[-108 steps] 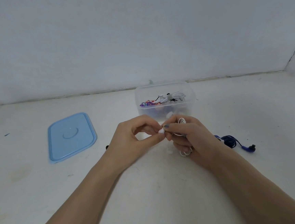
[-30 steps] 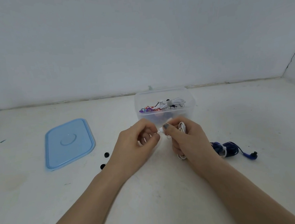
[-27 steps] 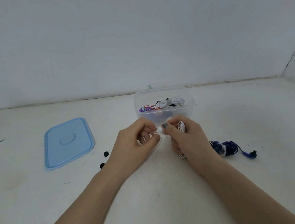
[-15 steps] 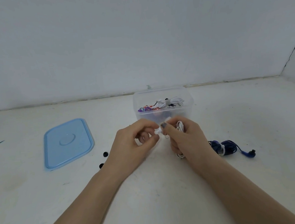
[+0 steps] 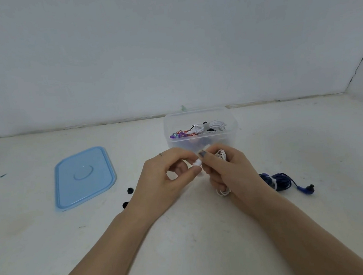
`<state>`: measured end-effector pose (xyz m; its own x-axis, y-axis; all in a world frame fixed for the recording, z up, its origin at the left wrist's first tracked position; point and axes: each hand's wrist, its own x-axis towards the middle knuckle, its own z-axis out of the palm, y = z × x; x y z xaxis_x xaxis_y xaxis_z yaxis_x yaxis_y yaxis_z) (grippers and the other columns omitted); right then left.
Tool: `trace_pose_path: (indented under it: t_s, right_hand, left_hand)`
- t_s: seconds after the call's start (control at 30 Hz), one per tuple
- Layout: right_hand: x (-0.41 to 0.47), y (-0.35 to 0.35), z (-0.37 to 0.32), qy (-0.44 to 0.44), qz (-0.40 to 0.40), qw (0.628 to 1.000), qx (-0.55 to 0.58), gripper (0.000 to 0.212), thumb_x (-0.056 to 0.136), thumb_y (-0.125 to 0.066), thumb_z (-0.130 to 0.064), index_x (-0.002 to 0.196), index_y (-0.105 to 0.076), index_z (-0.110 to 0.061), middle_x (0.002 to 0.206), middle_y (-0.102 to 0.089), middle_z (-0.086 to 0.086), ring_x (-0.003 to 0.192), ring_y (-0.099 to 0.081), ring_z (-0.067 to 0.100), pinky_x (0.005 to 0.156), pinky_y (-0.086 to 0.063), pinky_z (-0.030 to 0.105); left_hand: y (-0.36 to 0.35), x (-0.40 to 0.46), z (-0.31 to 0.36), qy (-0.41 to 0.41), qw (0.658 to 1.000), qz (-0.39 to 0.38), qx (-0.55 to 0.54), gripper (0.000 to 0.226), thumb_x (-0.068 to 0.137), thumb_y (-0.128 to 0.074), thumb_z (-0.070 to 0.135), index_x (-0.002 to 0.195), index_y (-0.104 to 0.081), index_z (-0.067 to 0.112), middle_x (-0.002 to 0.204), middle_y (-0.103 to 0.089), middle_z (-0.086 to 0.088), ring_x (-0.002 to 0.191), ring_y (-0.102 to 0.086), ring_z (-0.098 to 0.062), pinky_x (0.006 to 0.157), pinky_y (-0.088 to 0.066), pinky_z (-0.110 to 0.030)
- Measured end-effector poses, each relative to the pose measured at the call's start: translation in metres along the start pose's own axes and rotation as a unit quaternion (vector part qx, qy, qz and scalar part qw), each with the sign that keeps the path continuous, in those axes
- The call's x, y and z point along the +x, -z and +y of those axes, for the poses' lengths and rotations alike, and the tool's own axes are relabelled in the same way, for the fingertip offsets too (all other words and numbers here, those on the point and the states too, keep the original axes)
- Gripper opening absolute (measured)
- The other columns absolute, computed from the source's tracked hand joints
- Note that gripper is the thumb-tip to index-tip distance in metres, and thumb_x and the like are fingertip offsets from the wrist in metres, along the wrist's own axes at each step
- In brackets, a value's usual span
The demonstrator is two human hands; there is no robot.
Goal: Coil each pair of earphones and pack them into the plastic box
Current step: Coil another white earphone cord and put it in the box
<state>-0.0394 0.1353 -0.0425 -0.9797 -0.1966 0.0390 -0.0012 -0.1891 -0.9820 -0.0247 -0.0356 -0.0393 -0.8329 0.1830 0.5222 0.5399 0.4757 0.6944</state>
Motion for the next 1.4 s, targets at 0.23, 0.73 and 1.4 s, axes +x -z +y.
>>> trace_pose_path:
  t_s: [0.23, 0.73, 1.4]
  right_hand:
    - [0.0, 0.002, -0.003, -0.023, -0.025, 0.999, 0.024, 0.023, 0.098, -0.06, -0.016, 0.077, -0.059, -0.007, 0.058, -0.043, 0.001, 0.041, -0.025, 0.01, 0.038, -0.027, 0.022]
    - [-0.001, -0.004, -0.002, -0.038, -0.014, 0.999, -0.018, 0.039, 0.101, -0.055, -0.027, 0.065, -0.059, -0.014, 0.055, -0.048, 0.0, 0.039, -0.025, 0.012, 0.039, -0.024, 0.023]
    - [0.016, -0.025, -0.056, -0.059, -0.033, 0.974, -0.218, 0.055, 0.104, -0.038, -0.048, 0.075, -0.061, -0.007, 0.046, -0.053, -0.003, 0.041, -0.041, 0.018, 0.041, -0.031, 0.022]
  left_hand:
    - [0.001, 0.0, 0.002, 0.002, 1.0, -0.006, -0.03, 0.007, 0.086, -0.08, 0.012, 0.09, -0.075, 0.016, 0.075, -0.068, 0.021, 0.069, -0.064, -0.008, 0.072, -0.051, -0.02]
    - [-0.004, -0.002, -0.008, -0.016, 1.0, 0.008, -0.007, 0.007, 0.088, -0.075, 0.011, 0.093, -0.073, 0.014, 0.081, -0.07, 0.01, 0.072, -0.065, -0.013, 0.073, -0.052, -0.02]
    - [0.02, 0.021, 0.013, -0.006, 0.999, 0.025, 0.04, 0.023, 0.096, -0.07, 0.027, 0.075, -0.061, 0.03, 0.064, -0.058, 0.012, 0.06, -0.052, -0.011, 0.06, -0.044, -0.022]
